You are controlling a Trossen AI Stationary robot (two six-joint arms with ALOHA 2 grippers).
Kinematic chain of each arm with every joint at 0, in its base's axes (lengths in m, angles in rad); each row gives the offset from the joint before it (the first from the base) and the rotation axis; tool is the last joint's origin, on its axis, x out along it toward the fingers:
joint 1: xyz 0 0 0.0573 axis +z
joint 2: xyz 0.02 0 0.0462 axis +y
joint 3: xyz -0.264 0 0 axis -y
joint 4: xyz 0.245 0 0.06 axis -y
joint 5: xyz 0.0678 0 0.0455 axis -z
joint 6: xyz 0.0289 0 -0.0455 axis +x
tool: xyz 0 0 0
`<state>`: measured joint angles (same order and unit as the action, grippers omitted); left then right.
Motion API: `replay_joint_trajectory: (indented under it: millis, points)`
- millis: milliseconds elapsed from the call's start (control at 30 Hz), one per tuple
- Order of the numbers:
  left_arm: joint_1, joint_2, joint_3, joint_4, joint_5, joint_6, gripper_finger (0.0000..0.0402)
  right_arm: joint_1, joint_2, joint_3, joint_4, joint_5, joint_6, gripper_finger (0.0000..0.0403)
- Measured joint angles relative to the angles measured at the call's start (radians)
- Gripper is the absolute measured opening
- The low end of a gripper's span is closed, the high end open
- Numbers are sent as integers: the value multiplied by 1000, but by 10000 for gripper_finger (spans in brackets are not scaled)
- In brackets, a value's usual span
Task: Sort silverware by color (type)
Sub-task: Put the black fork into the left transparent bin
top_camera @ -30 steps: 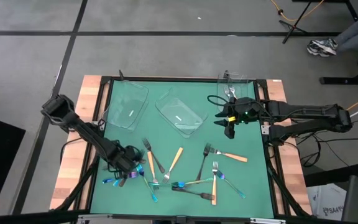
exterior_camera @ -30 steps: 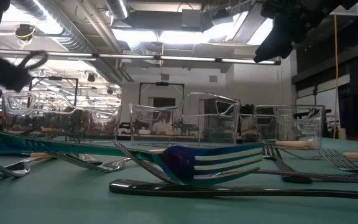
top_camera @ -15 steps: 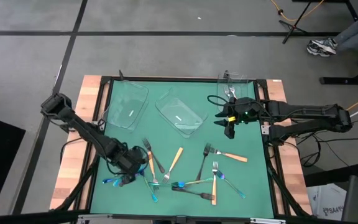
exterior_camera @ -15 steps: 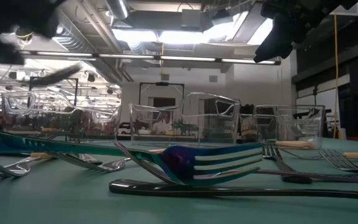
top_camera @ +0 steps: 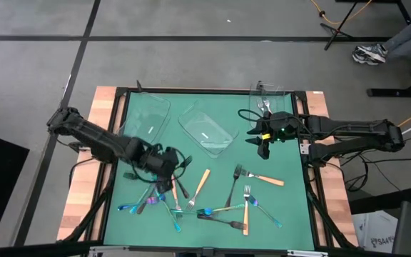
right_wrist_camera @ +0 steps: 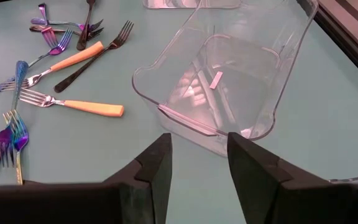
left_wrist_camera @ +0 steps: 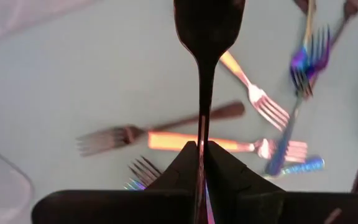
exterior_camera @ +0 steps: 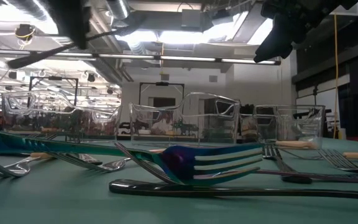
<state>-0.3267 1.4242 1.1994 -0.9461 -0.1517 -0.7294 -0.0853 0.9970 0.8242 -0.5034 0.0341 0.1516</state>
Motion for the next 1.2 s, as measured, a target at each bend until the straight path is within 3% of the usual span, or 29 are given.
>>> replay_joint_trajectory:
  millis: [600,833,1200]
  points:
    - [446,0,185,-319,6,292,15,0,0,0,0,0,0,143]
    - [636,0,186,-424,7,411,15,0,0,0,0,0,0,143]
    - [863,0,122,-407,-1,505,8,0,0,0,0,0,0,143]
